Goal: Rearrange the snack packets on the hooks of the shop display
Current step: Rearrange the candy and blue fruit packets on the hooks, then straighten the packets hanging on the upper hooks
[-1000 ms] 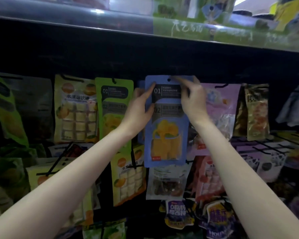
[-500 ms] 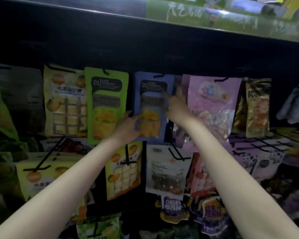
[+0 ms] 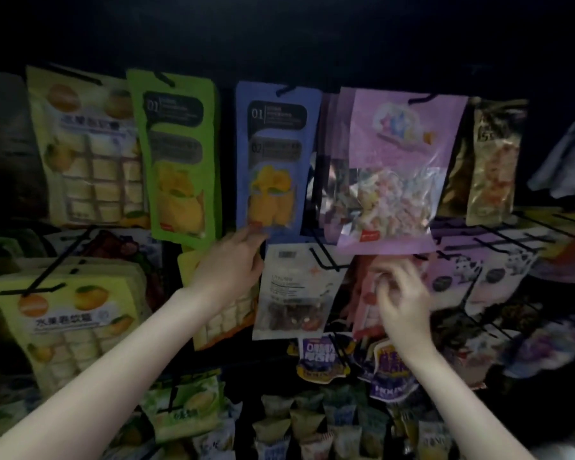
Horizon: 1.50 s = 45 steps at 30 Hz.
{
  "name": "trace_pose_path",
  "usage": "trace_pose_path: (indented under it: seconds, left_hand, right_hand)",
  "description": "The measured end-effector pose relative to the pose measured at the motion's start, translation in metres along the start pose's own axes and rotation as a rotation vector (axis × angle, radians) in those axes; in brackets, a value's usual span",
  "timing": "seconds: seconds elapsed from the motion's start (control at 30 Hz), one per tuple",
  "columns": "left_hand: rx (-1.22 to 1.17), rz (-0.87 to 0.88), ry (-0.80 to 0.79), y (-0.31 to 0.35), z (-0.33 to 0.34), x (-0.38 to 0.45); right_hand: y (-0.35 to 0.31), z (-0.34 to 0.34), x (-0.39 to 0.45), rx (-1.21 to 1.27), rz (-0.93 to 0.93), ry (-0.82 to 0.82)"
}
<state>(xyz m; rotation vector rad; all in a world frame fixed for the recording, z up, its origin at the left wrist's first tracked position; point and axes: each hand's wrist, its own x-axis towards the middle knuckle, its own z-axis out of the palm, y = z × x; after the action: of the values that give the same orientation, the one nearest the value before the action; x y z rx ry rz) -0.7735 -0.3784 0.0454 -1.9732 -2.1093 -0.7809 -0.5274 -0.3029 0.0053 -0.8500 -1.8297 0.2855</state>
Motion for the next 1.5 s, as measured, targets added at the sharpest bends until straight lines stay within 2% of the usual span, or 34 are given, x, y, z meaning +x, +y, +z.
trace_pose_path:
  seconds: [0.07,0.17,0.3,0.4,0.47,0.6,0.67,0.8,0.93,1.03,1.13,1.2,1.3,1.5]
  left_hand:
    - [0.116,-0.022,-0.043,0.002,0.002,0.000]
    - [0.204,-0.049,-0.060,0.005,0.003,-0.002]
    - [0.254,-0.046,-0.073,0.002,0.003,-0.005]
    - [0.259,-0.058,-0.092,0.002,0.003,-0.005]
    - [0.270,-0.066,-0.100,0.002,0.002,-0.005]
    - [0.273,-0.078,-0.080,0.005,0.001,-0.007]
    - [0.249,-0.073,-0.028,0.007,0.000,-0.010]
    - [0.214,0.088,0.196,0.022,0.011,-0.034]
    - [0.158,0.169,0.127,0.038,0.025,-0.054]
    - [-0.037,0.193,0.150,0.037,0.014,-0.056]
    - [-0.337,0.155,0.161,0.035,-0.005,-0.064]
    - [-0.449,0.059,0.287,0.031,-0.027,-0.071]
    - [-0.424,-0.032,0.516,0.014,-0.072,-0.083]
    - [-0.504,-0.104,0.710,-0.047,-0.147,-0.125]
  right_hand:
    - [0.020,0.019,-0.009,0.037,0.245,-0.179]
    - [0.027,0.042,-0.004,0.210,0.401,-0.310]
    - [0.037,0.068,0.018,0.386,0.563,-0.264]
    - [0.040,0.075,0.020,0.428,0.654,-0.184]
    - [0.036,0.072,0.013,0.452,0.704,-0.204]
    - [0.024,0.059,0.001,0.350,0.561,-0.356]
    - [0.022,0.048,-0.007,0.280,0.466,-0.343]
    - [0.011,0.006,-0.016,0.372,0.341,-0.281]
    - [-0.006,-0.029,-0.008,0.318,0.202,-0.388]
    - [-0.028,-0.043,-0.007,0.316,0.083,-0.480]
    - [-0.065,-0.044,0.004,0.404,-0.034,-0.362]
    - [-0.093,-0.034,0.014,0.515,-0.063,-0.294]
    - [-0.138,-0.010,0.026,0.576,-0.119,-0.256]
    - [-0.236,0.045,0.032,0.596,-0.227,-0.252]
